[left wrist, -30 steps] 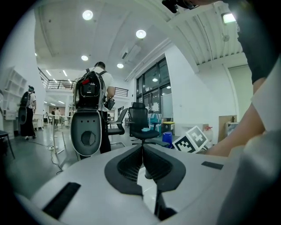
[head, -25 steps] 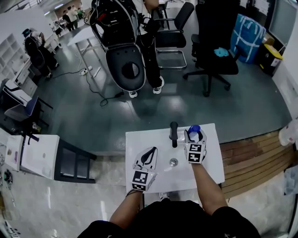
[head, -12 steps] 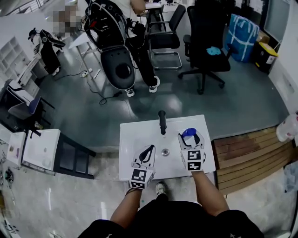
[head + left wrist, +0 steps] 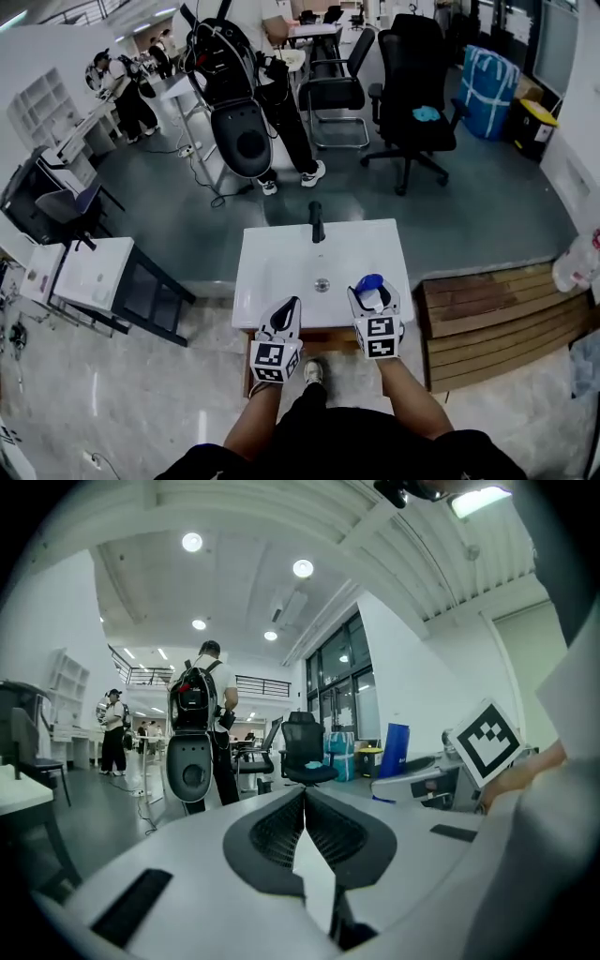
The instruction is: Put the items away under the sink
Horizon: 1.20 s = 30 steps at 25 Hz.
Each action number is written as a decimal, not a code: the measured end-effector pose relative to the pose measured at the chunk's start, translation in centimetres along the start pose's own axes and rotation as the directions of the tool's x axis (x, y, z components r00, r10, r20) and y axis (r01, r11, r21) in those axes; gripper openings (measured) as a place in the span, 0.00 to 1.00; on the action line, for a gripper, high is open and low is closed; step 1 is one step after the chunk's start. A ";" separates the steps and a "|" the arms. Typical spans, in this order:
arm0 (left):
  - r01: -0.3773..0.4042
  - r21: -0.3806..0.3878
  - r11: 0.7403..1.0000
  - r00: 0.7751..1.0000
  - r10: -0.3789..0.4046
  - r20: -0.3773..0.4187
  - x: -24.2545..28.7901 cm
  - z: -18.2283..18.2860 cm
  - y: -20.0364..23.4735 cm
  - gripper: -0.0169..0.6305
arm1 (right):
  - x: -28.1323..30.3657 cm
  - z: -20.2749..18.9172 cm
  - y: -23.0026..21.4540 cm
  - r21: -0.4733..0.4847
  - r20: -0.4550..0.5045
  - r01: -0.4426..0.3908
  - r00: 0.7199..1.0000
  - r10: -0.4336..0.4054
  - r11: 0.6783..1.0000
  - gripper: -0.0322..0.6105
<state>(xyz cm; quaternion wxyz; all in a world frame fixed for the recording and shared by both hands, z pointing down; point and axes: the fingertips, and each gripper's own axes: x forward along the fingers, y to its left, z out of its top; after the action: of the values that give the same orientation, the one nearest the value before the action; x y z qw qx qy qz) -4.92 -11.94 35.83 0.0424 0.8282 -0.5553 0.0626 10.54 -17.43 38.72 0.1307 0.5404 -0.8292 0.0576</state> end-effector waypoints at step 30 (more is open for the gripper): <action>0.117 -0.100 0.988 0.989 -0.125 -0.079 -12.3 -7.2 1.5 0.06 | -7.3 -7.6 14.4 0.015 -0.057 0.017 0.998 -0.016 1.000 0.48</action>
<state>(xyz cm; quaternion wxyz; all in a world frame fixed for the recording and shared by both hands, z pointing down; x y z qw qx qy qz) -11.35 -0.29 41.07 0.1089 0.8541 -0.5040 0.0688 1.40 -3.33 44.65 0.1504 0.5464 -0.8202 0.0781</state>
